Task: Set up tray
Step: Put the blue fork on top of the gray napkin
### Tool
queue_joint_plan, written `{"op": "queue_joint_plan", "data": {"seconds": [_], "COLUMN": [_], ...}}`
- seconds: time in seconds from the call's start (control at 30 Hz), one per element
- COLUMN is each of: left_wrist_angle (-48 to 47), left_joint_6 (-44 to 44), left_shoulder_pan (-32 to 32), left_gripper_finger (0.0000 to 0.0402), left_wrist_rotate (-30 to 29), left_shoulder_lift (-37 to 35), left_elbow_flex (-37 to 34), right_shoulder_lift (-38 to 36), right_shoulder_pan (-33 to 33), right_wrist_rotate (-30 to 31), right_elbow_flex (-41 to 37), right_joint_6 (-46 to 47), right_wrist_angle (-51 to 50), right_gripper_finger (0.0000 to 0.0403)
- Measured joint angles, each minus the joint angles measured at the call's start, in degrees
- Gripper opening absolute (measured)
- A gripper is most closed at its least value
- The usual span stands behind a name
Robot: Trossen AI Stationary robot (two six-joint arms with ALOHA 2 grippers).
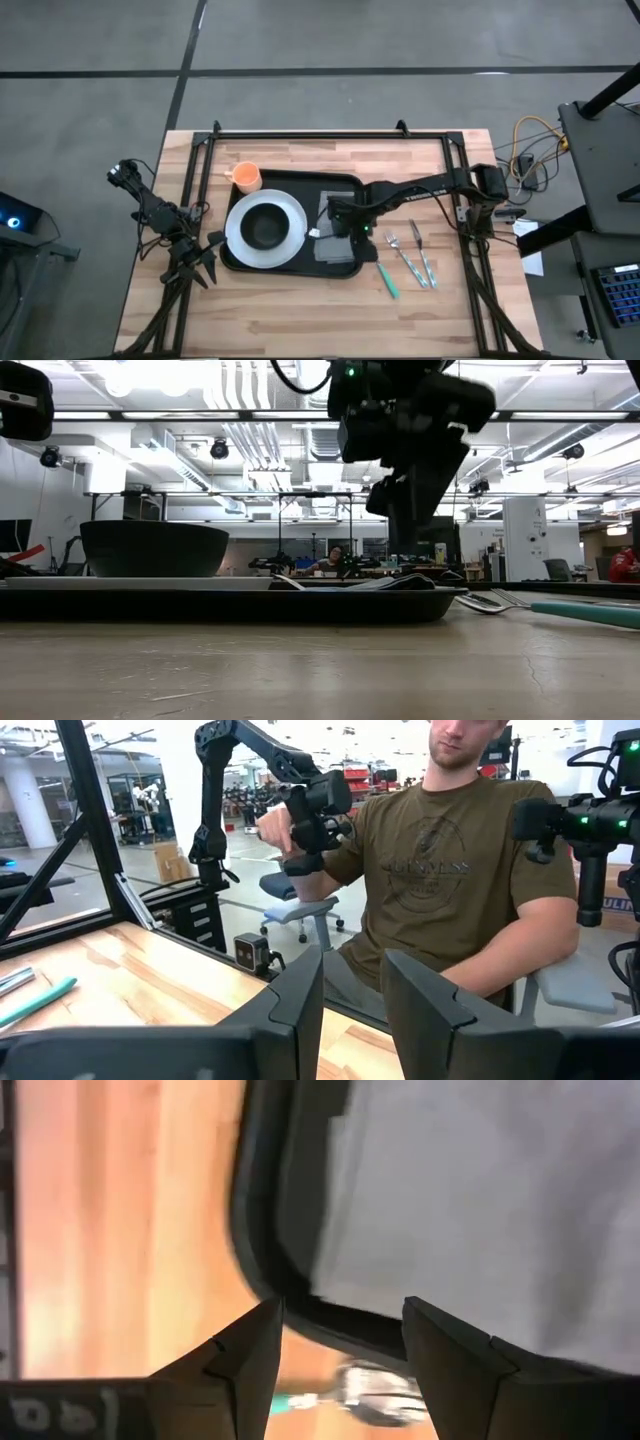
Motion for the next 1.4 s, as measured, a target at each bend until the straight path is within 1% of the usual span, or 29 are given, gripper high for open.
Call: {"op": "queue_joint_plan", "data": {"seconds": [0.17, 0.3, 0.7, 0.77, 0.83, 1.0, 1.07, 1.17, 1.27, 1.4], "left_wrist_angle": [0.0, 0.0, 0.0, 0.0, 0.0, 0.0, 0.0, 0.0, 0.0, 0.0], "left_joint_6": [0.0, 0.0, 0.0, 0.0, 0.0, 0.0, 0.0, 0.0, 0.0, 0.0], "left_shoulder_pan": [0.0, 0.0, 0.0, 0.0, 0.0, 0.0, 0.0, 0.0, 0.0, 0.0], "left_gripper_finger": [0.0085, 0.0085, 0.0085, 0.0085, 0.0085, 0.0085, 0.0085, 0.0085, 0.0085, 0.0085], "left_wrist_rotate": [0.0, 0.0, 0.0, 0.0, 0.0, 0.0, 0.0, 0.0, 0.0, 0.0], "left_shoulder_lift": [0.0, 0.0, 0.0, 0.0, 0.0, 0.0, 0.0, 0.0, 0.0, 0.0], "left_elbow_flex": [0.0, 0.0, 0.0, 0.0, 0.0, 0.0, 0.0, 0.0, 0.0, 0.0], "right_shoulder_lift": [0.0, 0.0, 0.0, 0.0, 0.0, 0.0, 0.0, 0.0, 0.0, -0.1], "right_shoulder_pan": [2.1, 3.2, 3.6, 3.9, 4.3, 6.0, 6.8, 8.1, 9.0, 9.5], "right_wrist_rotate": [0.2, 1.4, 15.2, 16.6, 16.8, 20.2, 21.5, 24.9, 24.5, 19.6], "right_elbow_flex": [-0.1, -0.1, -0.1, -0.1, -0.1, -0.1, -0.1, -0.1, -0.2, -0.2], "right_joint_6": [7.7, 10.1, 30.6, 33.5, 35.3, 41.5, 42.4, 42.9, 42.3, 41.3], "right_wrist_angle": [0.0, 0.1, 0.5, 0.5, 0.5, 0.3, 0.0, 0.0, -0.6, -6.6], "right_gripper_finger": [0.0194, 0.0194, 0.0194, 0.0194, 0.0194, 0.0194, 0.0194, 0.0194, 0.0194, 0.0194]}}
